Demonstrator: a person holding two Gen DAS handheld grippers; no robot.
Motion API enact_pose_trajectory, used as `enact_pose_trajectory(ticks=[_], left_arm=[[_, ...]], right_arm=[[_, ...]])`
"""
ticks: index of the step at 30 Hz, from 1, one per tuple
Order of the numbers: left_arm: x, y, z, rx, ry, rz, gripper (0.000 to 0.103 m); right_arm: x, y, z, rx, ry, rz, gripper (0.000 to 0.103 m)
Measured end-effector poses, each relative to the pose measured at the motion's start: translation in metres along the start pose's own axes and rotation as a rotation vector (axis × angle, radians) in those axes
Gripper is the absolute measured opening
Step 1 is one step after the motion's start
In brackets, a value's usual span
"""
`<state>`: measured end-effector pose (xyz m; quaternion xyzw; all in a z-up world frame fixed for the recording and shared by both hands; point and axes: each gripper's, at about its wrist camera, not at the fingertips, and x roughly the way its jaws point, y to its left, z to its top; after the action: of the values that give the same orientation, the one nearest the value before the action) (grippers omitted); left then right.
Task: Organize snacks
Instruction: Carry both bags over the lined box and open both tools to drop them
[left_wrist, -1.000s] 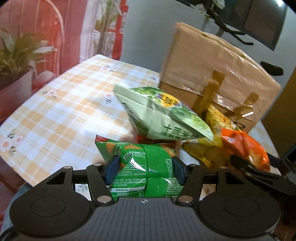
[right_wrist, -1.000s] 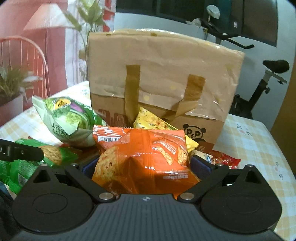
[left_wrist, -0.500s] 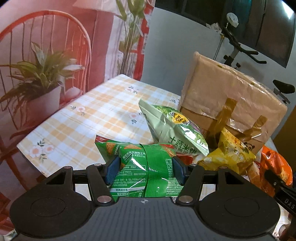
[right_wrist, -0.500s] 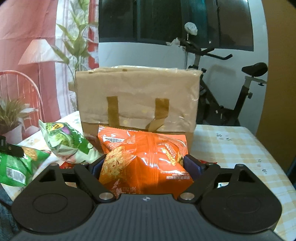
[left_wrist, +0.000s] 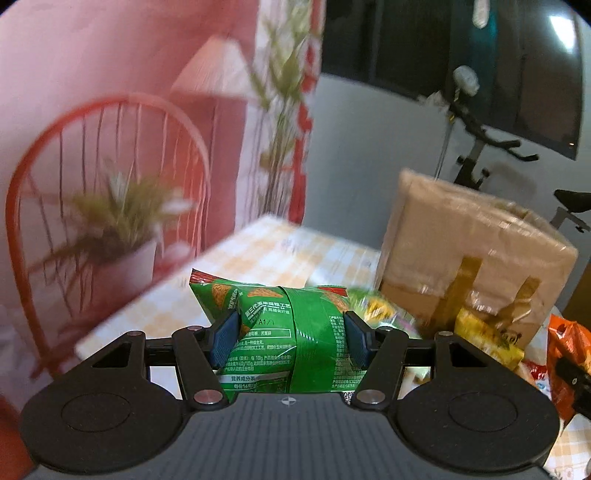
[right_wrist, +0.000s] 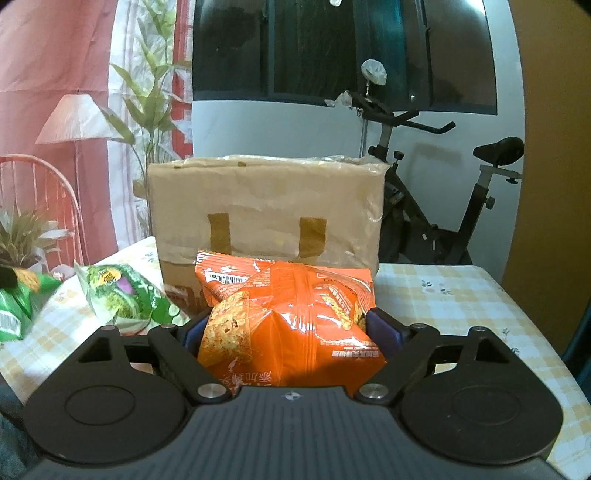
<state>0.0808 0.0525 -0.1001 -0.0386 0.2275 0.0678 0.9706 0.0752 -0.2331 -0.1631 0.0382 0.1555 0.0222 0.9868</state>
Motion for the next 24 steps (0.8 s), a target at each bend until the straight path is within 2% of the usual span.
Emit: enact_pose_trajectory(ticks=[5,10,18,21,24], left_arm=[[-0.006,-0.017,0.027,0.052,-0.123,-0.072,0.064],[-0.001,-0.041,0.056,0.096,-0.195,-0.185,0.064],[0.036,-0.085,0.102,0.124,-0.216,-0.363,0.064],[0.052,-0.100,0.111,0.160,-0.242,-0.386,0.064],[0.075,-0.119,0.126,0.167,-0.223,-0.398,0.064]], right_arm=[[-0.007,-0.006,0.020,-0.023,-0.080,-0.002,0.087],[-0.006,-0.010,0.046,-0.043,-0.145,0.023,0.087],[0.013,-0.014,0.093,-0.092,-0.247,0.049,0.087],[0.029,-0.019,0.107,-0.105,-0.271,0.060,0.087],[0.054,-0.020,0.118,-0.142,-0.277,0.051,0.087]])
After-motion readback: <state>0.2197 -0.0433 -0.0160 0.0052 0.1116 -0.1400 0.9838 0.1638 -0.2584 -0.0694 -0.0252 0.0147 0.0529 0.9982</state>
